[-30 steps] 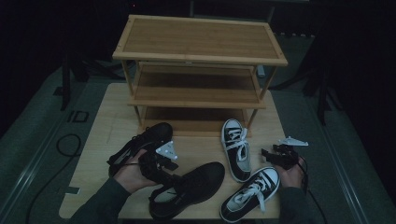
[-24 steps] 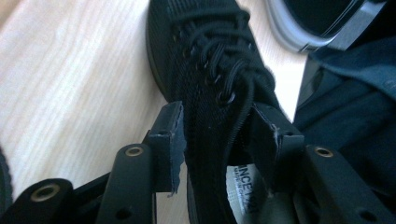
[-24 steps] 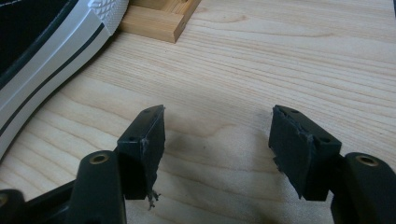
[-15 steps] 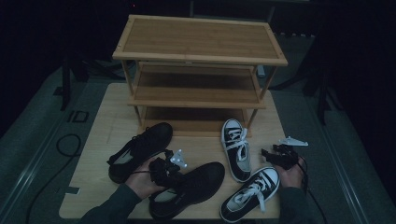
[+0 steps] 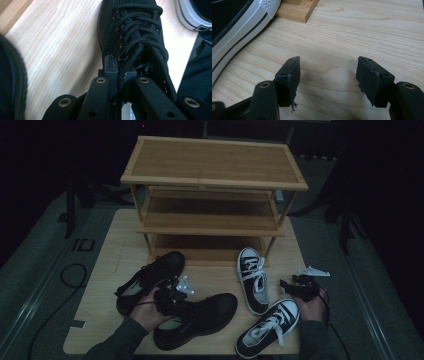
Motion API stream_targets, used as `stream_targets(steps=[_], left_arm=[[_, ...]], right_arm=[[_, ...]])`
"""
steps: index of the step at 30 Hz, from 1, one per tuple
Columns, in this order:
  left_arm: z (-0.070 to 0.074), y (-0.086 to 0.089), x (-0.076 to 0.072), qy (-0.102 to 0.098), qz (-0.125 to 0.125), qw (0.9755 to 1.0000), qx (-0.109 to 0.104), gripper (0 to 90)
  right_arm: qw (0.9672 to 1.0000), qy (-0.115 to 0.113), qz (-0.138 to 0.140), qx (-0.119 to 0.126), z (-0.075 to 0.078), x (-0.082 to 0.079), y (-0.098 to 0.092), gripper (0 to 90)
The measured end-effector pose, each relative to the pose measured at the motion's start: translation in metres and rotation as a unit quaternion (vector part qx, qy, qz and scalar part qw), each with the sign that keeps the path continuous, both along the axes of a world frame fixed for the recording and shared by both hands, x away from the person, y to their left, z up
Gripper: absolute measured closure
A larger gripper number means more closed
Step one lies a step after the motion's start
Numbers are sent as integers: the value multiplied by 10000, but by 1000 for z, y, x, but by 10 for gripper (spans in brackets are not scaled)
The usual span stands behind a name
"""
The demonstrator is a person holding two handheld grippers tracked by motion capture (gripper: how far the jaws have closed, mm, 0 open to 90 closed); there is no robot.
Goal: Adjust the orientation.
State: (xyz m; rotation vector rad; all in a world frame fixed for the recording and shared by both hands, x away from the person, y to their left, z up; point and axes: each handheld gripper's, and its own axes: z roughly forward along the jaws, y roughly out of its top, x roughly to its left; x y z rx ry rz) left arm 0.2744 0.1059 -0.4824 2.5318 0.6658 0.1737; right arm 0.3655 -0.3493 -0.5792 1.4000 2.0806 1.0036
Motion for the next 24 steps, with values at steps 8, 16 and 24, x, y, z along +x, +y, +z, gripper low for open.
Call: stream_targets(steps=[8,16,24], left_arm=[[0,15,6,14,285,9996,-55,872],[2,33,11,-23,713,9974,-101,871],[4,55,11,-93,1248,9920,-189,872]], right_arm=[[10000,1,-2,-2,0,0,0,358],[10000,-2,0,-3,0,0,0,357],[10000,-1,-1,-2,0,0,0,357]])
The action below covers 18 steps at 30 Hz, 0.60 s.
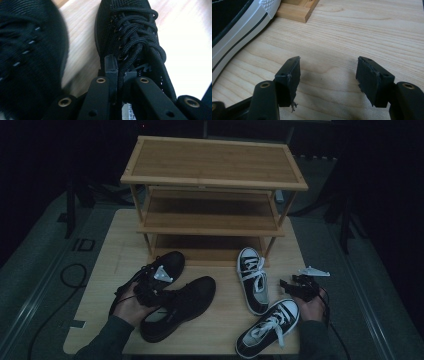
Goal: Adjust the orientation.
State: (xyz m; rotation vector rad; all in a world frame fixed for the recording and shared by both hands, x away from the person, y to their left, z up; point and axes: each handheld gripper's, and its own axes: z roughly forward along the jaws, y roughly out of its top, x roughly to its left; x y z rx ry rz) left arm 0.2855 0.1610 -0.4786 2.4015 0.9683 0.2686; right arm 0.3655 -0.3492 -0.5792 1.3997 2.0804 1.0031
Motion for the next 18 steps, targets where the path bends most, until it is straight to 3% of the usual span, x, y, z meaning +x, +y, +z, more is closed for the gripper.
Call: stream_targets(steps=[10,14,18], left_arm=[[3,24,0,-219,653,9975,-132,872],[-1,22,0,-223,659,9976,-59,872],[-5,26,1,-188,681,9974,-114,870]], right_arm=[[10000,2,-5,1,0,0,0,357],[10000,3,-6,0,0,0,0,358],[10000,3,-8,0,0,0,0,357]])
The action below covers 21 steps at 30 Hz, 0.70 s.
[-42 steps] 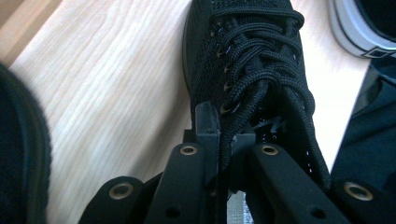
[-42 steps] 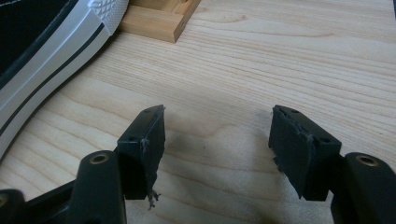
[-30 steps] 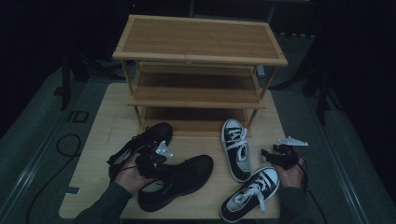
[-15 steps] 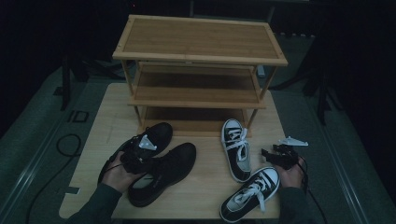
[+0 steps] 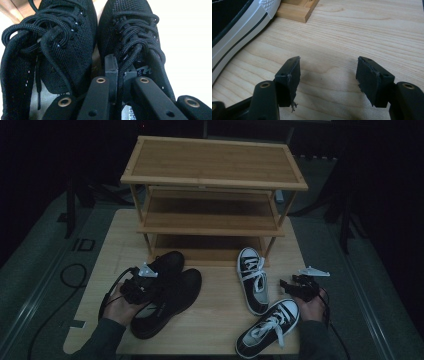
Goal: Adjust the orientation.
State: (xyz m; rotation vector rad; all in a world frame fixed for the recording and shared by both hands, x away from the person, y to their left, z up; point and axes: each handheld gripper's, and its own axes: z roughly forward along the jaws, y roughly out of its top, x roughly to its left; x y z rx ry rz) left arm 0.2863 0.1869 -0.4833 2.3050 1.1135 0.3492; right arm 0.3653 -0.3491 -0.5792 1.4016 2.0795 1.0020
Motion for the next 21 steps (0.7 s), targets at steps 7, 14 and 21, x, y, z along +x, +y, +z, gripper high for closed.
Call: stream_targets(steps=[7,14,21], left_arm=[[2,6,-2,-50,-124,9999,0,751],[19,10,-7,-179,-302,9993,-118,527],[24,16,-8,-221,-228,9994,-152,433]], right_arm=[[10000,-4,-2,-2,0,0,0,357],[10000,-5,-1,-6,0,0,0,357],[10000,-6,0,0,0,0,0,357]])
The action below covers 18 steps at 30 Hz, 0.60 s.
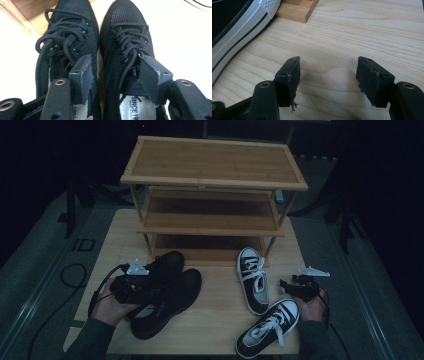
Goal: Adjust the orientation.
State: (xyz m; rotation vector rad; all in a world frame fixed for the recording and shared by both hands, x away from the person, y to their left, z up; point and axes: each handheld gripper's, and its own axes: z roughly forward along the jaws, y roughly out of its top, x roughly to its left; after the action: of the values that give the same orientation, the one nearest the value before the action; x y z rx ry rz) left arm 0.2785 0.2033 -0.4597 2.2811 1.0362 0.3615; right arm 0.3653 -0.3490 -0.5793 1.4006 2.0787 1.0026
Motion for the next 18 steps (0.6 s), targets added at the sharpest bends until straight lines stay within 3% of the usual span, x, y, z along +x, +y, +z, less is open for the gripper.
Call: stream_targets(steps=[4,9,14,18], left_arm=[[-1,3,0,-103,54,9999,103,384],[-6,7,4,0,201,9997,111,299],[-14,7,9,241,204,9994,125,303],[-18,6,12,309,167,9993,146,342]], right_arm=[[10000,-2,3,-4,0,0,0,357],[10000,-1,3,-10,0,0,0,357],[10000,-4,5,-13,0,0,0,357],[10000,-3,4,-14,0,0,0,357]])
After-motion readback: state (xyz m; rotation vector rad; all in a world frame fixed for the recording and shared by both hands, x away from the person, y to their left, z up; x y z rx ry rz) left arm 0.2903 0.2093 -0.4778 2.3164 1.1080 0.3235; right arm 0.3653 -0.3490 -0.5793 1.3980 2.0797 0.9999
